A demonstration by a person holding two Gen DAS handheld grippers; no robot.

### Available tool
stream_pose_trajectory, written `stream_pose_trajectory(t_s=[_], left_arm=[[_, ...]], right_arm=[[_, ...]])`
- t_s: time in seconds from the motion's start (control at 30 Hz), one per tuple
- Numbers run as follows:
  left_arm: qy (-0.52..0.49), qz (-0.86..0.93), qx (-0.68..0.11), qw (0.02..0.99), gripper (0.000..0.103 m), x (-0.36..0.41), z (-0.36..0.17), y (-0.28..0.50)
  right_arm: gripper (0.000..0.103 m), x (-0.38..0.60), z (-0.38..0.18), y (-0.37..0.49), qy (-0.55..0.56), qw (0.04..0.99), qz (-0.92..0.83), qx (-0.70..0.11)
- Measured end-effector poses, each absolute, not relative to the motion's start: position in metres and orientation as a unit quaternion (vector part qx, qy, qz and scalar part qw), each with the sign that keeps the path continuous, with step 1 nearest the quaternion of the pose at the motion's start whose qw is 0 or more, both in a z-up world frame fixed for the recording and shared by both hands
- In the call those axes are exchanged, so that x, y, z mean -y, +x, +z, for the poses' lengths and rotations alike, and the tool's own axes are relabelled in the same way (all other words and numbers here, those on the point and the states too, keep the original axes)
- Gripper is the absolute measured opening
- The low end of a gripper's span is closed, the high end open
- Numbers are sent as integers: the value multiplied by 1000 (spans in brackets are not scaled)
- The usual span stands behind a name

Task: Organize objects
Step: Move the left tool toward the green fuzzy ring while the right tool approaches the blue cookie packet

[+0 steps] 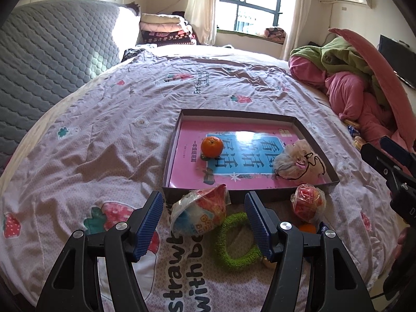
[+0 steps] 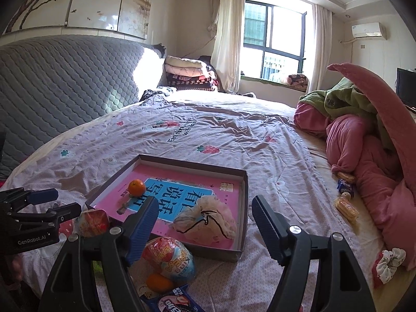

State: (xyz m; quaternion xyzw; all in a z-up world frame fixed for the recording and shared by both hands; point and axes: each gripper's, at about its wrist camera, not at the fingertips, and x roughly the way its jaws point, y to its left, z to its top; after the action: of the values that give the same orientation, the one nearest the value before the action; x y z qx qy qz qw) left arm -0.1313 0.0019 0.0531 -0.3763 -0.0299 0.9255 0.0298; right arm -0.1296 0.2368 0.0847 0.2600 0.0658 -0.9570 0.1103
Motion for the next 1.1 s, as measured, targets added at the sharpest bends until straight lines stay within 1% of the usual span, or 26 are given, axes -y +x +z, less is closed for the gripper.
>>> stream_pose_trajectory(t_s=[0.07,0.2,0.3,0.53,0.93,1.1], left_arm=[[-376,925,39,30,67,-2,49,-129],[-380,923,45,29,67,-5,41,-126],[-382,923,40,25,67,-8,35,-125],[-387,922,30,14,67,-9,20,-122],[-409,912,5,37,67,-16,0,-118],[-415,909,9,39,67,-14,-2,-119]], right_arm=[[77,-239,81,-126,262,107,-957,-63],[77,-237,67,-118,276,117,-952,-67],[78,-235,59,-116,283,113,-949,-81],[78,-236,45,-109,295,119,-944,-86],[81,-239,28,-101,316,135,-933,-106],[81,-239,22,-98,325,146,-928,-111]])
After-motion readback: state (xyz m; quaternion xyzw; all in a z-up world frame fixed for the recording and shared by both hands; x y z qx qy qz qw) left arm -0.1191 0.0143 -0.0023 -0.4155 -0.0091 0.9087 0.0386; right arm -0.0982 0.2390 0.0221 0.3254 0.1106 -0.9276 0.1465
